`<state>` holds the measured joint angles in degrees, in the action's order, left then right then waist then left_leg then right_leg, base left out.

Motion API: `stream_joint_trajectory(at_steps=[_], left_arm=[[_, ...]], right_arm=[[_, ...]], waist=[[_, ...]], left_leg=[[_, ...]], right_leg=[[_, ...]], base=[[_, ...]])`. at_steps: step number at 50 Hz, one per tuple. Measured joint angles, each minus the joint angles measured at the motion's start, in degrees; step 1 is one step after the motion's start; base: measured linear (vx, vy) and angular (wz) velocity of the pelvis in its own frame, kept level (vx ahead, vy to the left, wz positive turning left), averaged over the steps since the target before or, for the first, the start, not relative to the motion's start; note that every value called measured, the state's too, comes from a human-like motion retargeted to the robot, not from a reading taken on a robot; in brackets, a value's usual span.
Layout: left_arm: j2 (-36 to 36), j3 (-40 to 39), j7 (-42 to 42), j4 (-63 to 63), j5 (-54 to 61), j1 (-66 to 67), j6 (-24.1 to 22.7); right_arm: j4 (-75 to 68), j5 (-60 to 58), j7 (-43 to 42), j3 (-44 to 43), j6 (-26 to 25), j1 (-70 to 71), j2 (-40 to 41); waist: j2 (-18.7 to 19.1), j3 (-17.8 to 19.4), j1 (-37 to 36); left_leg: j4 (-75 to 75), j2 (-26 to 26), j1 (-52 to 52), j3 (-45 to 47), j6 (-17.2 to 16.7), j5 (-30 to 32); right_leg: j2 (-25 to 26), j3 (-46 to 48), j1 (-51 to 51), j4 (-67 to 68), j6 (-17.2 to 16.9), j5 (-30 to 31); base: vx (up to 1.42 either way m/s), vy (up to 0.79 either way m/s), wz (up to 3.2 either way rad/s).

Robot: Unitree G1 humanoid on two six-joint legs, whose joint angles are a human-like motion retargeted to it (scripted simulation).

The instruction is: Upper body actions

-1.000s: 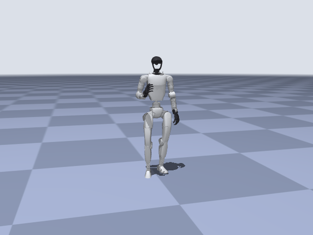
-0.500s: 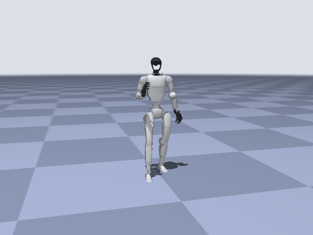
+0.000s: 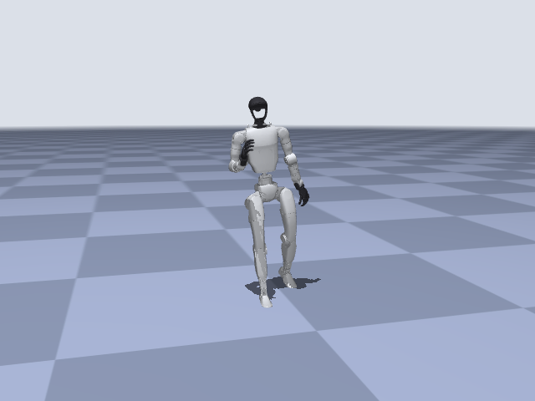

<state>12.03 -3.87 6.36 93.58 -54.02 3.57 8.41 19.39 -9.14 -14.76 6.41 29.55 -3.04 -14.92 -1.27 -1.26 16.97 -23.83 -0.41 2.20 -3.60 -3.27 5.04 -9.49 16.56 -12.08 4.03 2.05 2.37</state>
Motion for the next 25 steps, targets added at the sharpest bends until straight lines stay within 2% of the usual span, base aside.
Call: stream_joint_trajectory(at_steps=[2,4,7,10,12,18,21,22,25], left_arm=[[-0.3,0.5,0.7,-0.2,-0.2,0.0,0.1],[-0.8,0.8,1.1,-0.3,-0.6,0.1,0.3],[-1.8,0.7,1.3,-0.5,-1.7,0.6,0.6],[-2.4,0.6,1.7,-0.6,-2.4,1.2,0.6],[-2.5,0.7,2.0,-0.5,-2.6,1.5,0.7],[-2.5,0.5,1.6,-0.2,-3.4,2.0,1.3],[-2.4,-0.1,1.4,-0.4,-3.0,2.5,1.3],[-2.3,-0.4,1.3,-0.4,-2.8,2.6,1.3],[-2.0,-1.1,0.7,-0.1,-2.0,2.7,1.3]], right_arm=[[0.1,-0.1,0.4,0.1,-0.2,0.7,-0.3],[0.1,0.4,0.3,0.2,-0.1,1.5,-0.5],[-0.1,1.5,0.0,0.9,0.3,2.4,-0.5],[0.0,2.2,0.6,1.8,0.5,2.9,-0.3],[0.3,2.1,0.7,1.7,0.5,3.0,-0.4],[0.2,2.4,-0.2,1.2,0.6,2.8,-0.4],[0.1,3.2,-0.1,1.5,0.7,2.5,0.1],[0.0,3.3,-0.1,1.5,0.8,2.5,0.3],[-0.1,2.7,-0.2,1.2,0.8,2.6,0.9]], waist=[[-1.3,-0.6,-0.3],[-2.4,-1.1,-0.4],[-2.9,-1.9,-0.8],[-2.2,-1.9,-2.1],[-1.5,-1.7,-2.4],[0.0,0.1,-3.4],[-0.2,1.0,-4.3],[-0.4,1.1,-4.5],[-1.4,0.8,-4.6]], left_leg=[[-7.0,-1.2,3.8,0.6,1.9,4.4],[-12.6,-1.9,7.1,1.7,2.9,4.6],[-14.5,-1.7,9.3,5.3,1.6,-0.2],[-9.3,-6.3,10.0,1.0,-2.0,-2.7],[-4.6,-6.1,10.5,1.6,-2.2,-3.9],[7.5,-4.9,11.8,2.9,1.7,-7.0],[11.3,-5.1,11.8,2.5,3.9,-3.9],[11.8,-5.4,11.6,1.8,4.2,-2.8],[10.4,-5.6,11.5,2.1,3.8,-5.0]], right_leg=[[-0.5,-0.5,0.8,-0.1,0.8,-0.8],[-0.9,-0.8,1.4,-0.2,1.4,-1.4],[-0.5,-1.6,1.9,-0.2,2.0,-2.1],[1.5,-2.9,2.6,-0.6,2.5,-2.5],[2.9,-2.8,3.4,-0.7,2.8,-3.0],[6.8,-2.3,6.7,-1.3,3.6,-4.4],[7.8,-2.4,8.2,-1.3,3.6,-5.1],[7.9,-2.4,8.6,-1.2,3.5,-5.3],[7.1,-2.4,8.8,-0.2,2.8,-6.2]], base=[[0.23,-0.26,-0.07],[0.21,-0.20,-0.06],[0.24,-0.17,-0.25],[0.24,-0.13,-0.46],[0.26,-0.12,-0.22],[0.22,-0.05,-0.13],[0.18,-0.01,-0.22],[0.29,0.04,-0.07],[0.28,0.06,-0.07]])
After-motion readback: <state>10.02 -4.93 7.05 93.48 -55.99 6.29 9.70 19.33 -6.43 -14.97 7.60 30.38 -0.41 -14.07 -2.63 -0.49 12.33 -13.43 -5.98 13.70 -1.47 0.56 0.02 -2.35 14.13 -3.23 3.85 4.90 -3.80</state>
